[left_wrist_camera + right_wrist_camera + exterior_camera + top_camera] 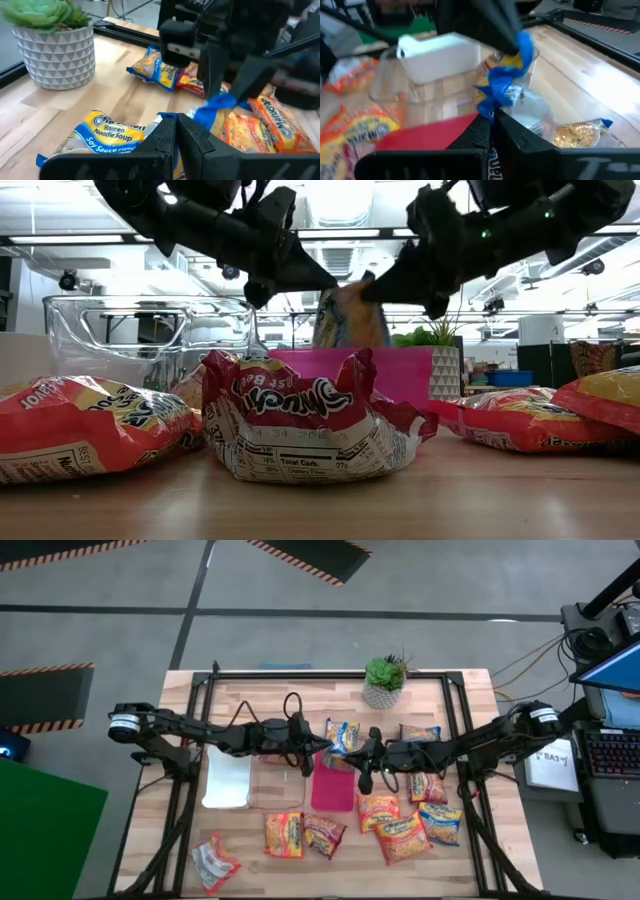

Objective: Sort Maruchan noodles
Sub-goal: Put the blue noodle pack into the red bin, then put the red noodle pack into the transparent bin

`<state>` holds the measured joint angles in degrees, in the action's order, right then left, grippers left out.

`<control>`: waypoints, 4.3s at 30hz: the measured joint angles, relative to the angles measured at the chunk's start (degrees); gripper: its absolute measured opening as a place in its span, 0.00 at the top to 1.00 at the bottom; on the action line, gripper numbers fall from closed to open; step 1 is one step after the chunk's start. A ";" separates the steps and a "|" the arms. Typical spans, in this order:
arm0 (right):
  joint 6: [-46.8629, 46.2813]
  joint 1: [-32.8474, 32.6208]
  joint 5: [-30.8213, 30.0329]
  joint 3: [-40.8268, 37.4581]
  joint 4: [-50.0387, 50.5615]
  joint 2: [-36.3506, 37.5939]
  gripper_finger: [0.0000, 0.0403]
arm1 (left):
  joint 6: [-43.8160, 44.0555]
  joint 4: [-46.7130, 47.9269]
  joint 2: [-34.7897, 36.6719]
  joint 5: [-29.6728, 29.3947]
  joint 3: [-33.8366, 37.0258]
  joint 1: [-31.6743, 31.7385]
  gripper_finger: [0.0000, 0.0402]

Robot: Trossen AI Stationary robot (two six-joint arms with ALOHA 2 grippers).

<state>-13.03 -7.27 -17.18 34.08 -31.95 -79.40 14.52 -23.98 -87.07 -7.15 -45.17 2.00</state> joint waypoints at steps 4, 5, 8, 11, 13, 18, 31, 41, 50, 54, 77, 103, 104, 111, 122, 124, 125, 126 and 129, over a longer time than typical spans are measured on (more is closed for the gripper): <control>2.40 0.17 -1.47 1.19 1.96 -2.07 0.98 | 0.12 1.70 0.00 0.00 0.00 -0.02 1.00; 2.65 0.16 -2.26 1.49 2.04 -2.42 0.98 | 0.21 2.29 0.00 0.00 0.00 -0.02 1.00; 2.58 0.16 -5.52 1.47 4.72 -2.47 0.98 | 0.96 4.48 0.00 0.00 0.02 -0.02 1.00; 1.84 0.18 -6.98 1.43 6.32 -2.40 0.98 | 1.24 6.25 0.00 0.00 0.09 -0.02 1.00; 1.03 0.18 -6.96 1.43 6.35 -2.46 0.98 | 1.59 7.61 0.00 0.00 0.09 -0.02 1.00; -0.47 0.16 -6.92 1.43 6.55 -3.28 0.98 | 3.13 10.82 0.00 -0.77 0.09 -0.04 1.00; -2.44 0.68 -6.96 2.19 6.78 -6.01 0.72 | 4.71 12.84 0.10 -5.43 -0.11 -0.03 0.99; -3.10 0.66 -6.81 2.17 12.13 0.94 0.54 | 2.46 13.07 0.94 -6.03 -0.13 -0.02 0.80; -12.98 0.68 -4.71 2.17 23.79 12.50 0.54 | 2.06 13.17 4.59 -5.95 -0.13 -0.14 0.67; -20.80 0.68 0.05 2.17 29.60 16.93 0.55 | 0.00 13.57 7.54 -5.51 -0.13 -0.46 0.66; -64.02 -4.24 26.57 2.17 69.73 14.94 0.56 | -12.55 12.54 19.66 -5.21 -0.13 -3.72 0.66; -61.01 -4.48 12.45 6.43 82.46 4.58 0.56 | -14.02 11.98 18.75 -5.31 -0.13 -3.69 0.66; -60.46 -4.48 12.41 6.43 81.59 3.25 0.56 | -14.03 11.97 18.75 -5.31 -0.13 -3.69 0.66; -56.35 -4.50 11.36 8.20 80.94 -3.17 0.65 | -14.01 11.96 18.75 -5.31 -0.13 -3.69 0.66; -51.67 -4.48 10.98 10.13 80.81 -0.01 0.95 | -13.00 11.23 18.75 -5.31 -0.13 -3.69 0.66; -49.48 -4.61 10.55 10.29 80.76 2.11 0.96 | -12.98 10.51 18.75 -5.31 -0.13 -3.69 0.66; -48.35 -4.76 9.93 10.35 80.55 3.42 0.96 | -12.98 10.34 18.75 -5.31 -0.13 -3.69 0.66; -47.06 -4.85 9.34 10.35 80.38 4.87 0.96 | -12.98 10.03 18.75 -5.31 -0.13 -3.69 0.66; -44.05 -5.04 6.40 10.33 79.54 9.59 0.96 | -12.98 9.36 18.75 -5.31 -0.13 -3.72 0.66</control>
<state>-57.08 -12.31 -10.78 44.41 47.60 -69.80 1.55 -14.62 -68.31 -12.47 -45.30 -1.72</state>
